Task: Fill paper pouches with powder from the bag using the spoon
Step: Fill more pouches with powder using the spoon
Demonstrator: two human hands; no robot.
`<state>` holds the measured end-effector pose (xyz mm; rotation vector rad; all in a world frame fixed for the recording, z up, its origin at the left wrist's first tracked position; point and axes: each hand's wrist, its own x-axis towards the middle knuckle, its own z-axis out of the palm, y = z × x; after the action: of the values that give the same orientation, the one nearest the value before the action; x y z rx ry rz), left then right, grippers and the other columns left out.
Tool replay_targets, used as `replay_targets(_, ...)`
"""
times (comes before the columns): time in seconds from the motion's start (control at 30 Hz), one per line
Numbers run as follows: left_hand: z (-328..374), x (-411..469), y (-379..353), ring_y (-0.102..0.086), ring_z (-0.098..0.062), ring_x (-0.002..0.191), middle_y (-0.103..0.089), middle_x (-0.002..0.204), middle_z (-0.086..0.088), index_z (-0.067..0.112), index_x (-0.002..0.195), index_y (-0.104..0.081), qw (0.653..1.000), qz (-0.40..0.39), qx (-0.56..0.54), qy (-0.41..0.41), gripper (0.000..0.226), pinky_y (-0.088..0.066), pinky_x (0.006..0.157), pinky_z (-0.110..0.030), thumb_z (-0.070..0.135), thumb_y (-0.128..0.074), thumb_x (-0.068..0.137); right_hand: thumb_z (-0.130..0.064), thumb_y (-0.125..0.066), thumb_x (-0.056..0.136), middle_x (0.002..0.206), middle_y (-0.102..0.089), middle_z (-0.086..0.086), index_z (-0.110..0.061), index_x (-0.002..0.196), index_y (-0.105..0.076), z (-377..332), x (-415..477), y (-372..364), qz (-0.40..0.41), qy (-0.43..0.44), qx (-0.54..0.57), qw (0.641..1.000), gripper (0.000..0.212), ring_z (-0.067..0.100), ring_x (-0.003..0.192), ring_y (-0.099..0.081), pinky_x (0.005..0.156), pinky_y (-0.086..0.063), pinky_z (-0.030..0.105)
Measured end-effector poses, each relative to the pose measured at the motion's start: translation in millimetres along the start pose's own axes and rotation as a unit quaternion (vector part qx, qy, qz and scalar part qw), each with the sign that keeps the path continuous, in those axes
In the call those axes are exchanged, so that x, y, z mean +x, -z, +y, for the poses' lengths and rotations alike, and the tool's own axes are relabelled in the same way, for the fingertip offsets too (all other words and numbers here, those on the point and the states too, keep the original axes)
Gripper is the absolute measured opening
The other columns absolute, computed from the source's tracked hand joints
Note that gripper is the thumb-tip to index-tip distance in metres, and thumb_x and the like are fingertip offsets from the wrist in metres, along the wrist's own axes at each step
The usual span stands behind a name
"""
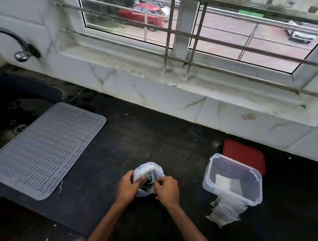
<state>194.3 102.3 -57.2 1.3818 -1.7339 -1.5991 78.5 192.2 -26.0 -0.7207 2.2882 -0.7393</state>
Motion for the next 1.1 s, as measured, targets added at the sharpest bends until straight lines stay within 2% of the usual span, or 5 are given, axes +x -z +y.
replay_targets(0.3, 15, -3, -5, -0.064, -0.007, 0.075, -0.067, 0.083, 0.004, 0.016, 0.088, -0.061, 0.993, 0.045, 0.105, -0.024, 0.013, -0.047, 0.058, -0.019, 0.019, -0.073, 0.085, -0.016, -0.058, 0.092, 0.057, -0.069, 0.006, -0.013, 0.070, -0.071, 2, 2, -4, -0.020, -0.033, 0.058, 0.998, 0.026, 0.010, 0.042, -0.062, 0.051, -0.057, 0.029)
replay_targets(0.43, 18, -7, -8, -0.065, -0.018, 0.084, -0.066, 0.092, 0.001, 0.016, 0.099, -0.056, 0.993, 0.064, 0.097, -0.005, 0.023, -0.055, 0.074, -0.037, 0.030, -0.070, 0.088, -0.013, -0.059, 0.093, 0.064, -0.072, 0.010, -0.009, 0.077, -0.073, 1, 1, -3, -0.040, -0.058, 0.113, 0.991, 0.022, 0.011, 0.045, -0.062, 0.047, -0.051, 0.024)
replay_targets(0.8, 17, -14, -4, -0.061, -0.017, 0.089, -0.062, 0.097, 0.004, 0.017, 0.107, -0.051, 0.982, 0.044, 0.180, -0.034, 0.042, -0.049, 0.074, -0.034, 0.036, -0.077, 0.079, -0.013, -0.063, 0.094, 0.062, -0.069, 0.006, -0.006, 0.080, -0.071, 0, -6, 0, -0.075, -0.080, 0.203, 0.973, 0.018, 0.010, 0.047, -0.060, 0.048, -0.048, 0.022)
replay_targets(1.0, 17, -10, 1, -0.064, -0.010, 0.088, -0.066, 0.096, 0.003, 0.016, 0.105, -0.055, 0.998, 0.022, 0.052, 0.006, 0.045, -0.047, 0.065, -0.020, 0.034, -0.083, 0.075, -0.016, -0.063, 0.095, 0.068, -0.070, 0.007, -0.008, 0.086, -0.072, 2, -10, 1, -0.087, -0.092, 0.212, 0.969, 0.014, 0.010, 0.050, -0.060, 0.050, -0.049, 0.021)
replay_targets(1.1, 11, -9, 1, -0.068, -0.017, 0.089, -0.070, 0.101, -0.008, 0.012, 0.107, -0.058, 0.997, 0.035, -0.051, 0.041, 0.031, -0.054, 0.072, -0.029, 0.034, -0.069, 0.089, -0.012, -0.060, 0.097, 0.070, -0.070, 0.007, -0.011, 0.086, -0.070, 3, -11, 0, -0.090, -0.097, 0.213, 0.968, 0.015, 0.010, 0.051, -0.059, 0.052, -0.051, 0.021)
